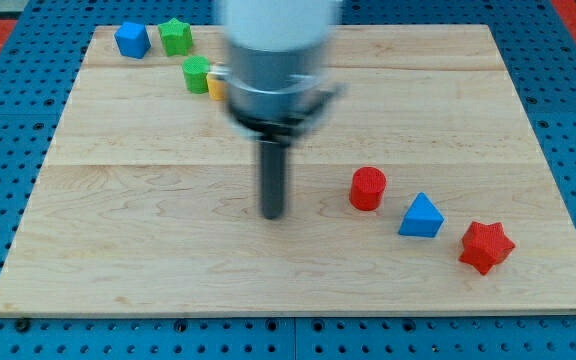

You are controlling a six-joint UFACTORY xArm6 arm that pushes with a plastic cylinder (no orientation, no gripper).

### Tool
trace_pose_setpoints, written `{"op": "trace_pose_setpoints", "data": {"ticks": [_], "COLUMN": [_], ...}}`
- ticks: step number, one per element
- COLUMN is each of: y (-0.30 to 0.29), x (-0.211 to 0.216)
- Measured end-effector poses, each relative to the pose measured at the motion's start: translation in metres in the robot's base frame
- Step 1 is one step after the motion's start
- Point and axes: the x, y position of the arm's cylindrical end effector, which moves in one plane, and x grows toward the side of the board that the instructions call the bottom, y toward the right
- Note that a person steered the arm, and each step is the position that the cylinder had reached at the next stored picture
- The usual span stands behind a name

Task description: Push the green circle along with the yellow heart slightly right

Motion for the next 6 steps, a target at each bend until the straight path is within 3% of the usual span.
{"op": "trace_pose_setpoints", "data": {"ticks": [1, 2, 3, 4, 5, 6], "y": [-0.134, -0.204, -0.140, -0.030, -0.002, -0.022], "x": [-0.060, -0.158, -0.186, -0.189, -0.190, -0.204]}}
